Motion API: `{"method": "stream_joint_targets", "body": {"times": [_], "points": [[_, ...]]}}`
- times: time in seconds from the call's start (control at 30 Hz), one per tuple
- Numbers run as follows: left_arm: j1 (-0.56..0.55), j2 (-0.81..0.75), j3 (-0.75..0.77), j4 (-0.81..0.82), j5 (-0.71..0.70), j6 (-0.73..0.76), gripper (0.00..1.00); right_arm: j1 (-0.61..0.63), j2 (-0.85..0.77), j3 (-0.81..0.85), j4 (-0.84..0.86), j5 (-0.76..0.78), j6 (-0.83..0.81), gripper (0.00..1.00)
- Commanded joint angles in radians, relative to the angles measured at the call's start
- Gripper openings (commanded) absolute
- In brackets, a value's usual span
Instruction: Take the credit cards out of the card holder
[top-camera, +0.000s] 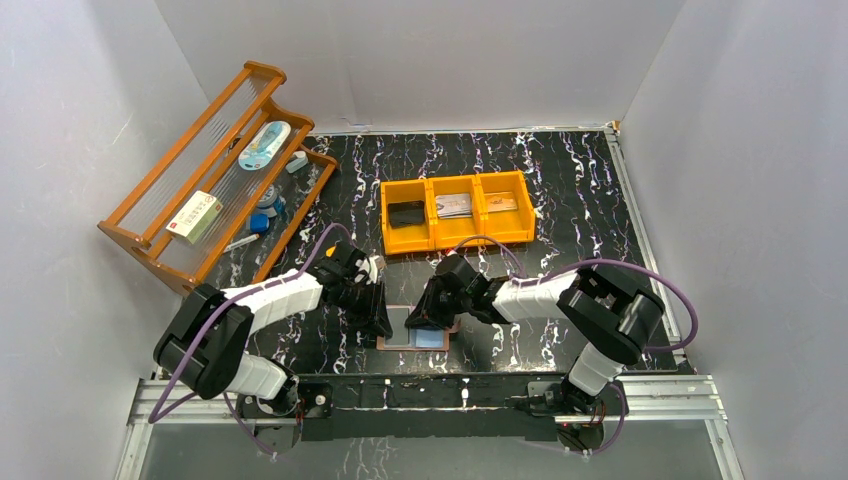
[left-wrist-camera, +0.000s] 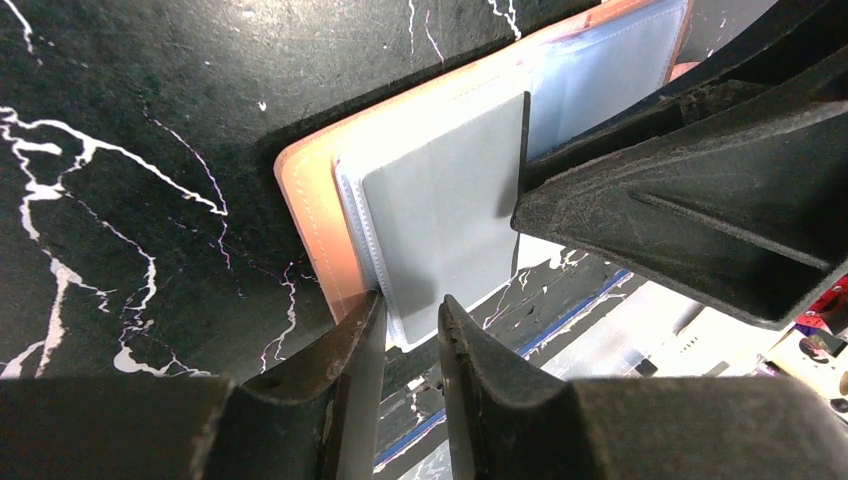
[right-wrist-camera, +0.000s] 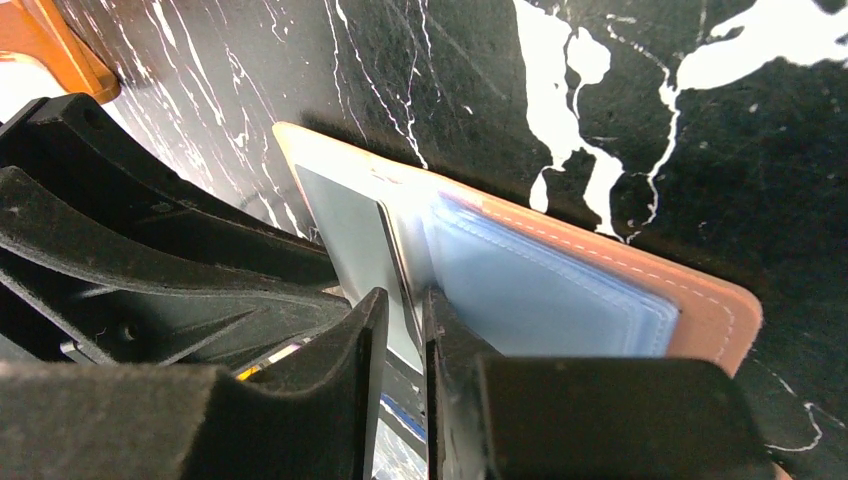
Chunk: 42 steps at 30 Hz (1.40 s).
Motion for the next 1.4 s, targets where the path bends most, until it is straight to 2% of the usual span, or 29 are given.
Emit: {"method": "stream_joint_targets", "body": {"times": [0.0,0.13,0.43,0.67,0.93,1.1,1.27,1.37], "points": [[-0.024,0.009,0.019,0.003,0.002,0.007,0.24,0.006,0.003,-0.01,0.104,-0.045,0.004,0.26],[-0.025,0.006,0.025,0.001,0.005,0.011,0.24,0.006,-0.009,-0.03,0.175,-0.059,0.009,0.21],[-0.027,0.006,0.034,-0.035,-0.041,0.016,0.21,0.002,-0.025,-0.04,0.189,-0.056,0.004,0.03],[-0.026,-0.01,0.042,-0.079,-0.104,0.032,0.16,-0.008,-0.061,-0.044,0.123,-0.019,-0.002,0.02],[-0.026,-0.067,0.044,-0.089,-0.145,0.025,0.15,-0.018,-0.064,-0.055,0.106,-0.029,-0.006,0.03],[-0.026,-0.079,0.068,-0.084,-0.147,0.01,0.25,-0.02,-0.046,-0.047,0.102,-0.038,-0.011,0.05],[-0.027,-0.047,0.14,-0.061,-0.108,0.012,0.43,-0.02,-0.026,-0.046,0.107,-0.049,-0.007,0.11],[-0.028,-0.005,0.145,-0.062,-0.095,0.027,0.47,-0.02,-0.024,-0.044,0.103,-0.049,-0.005,0.15]]}}
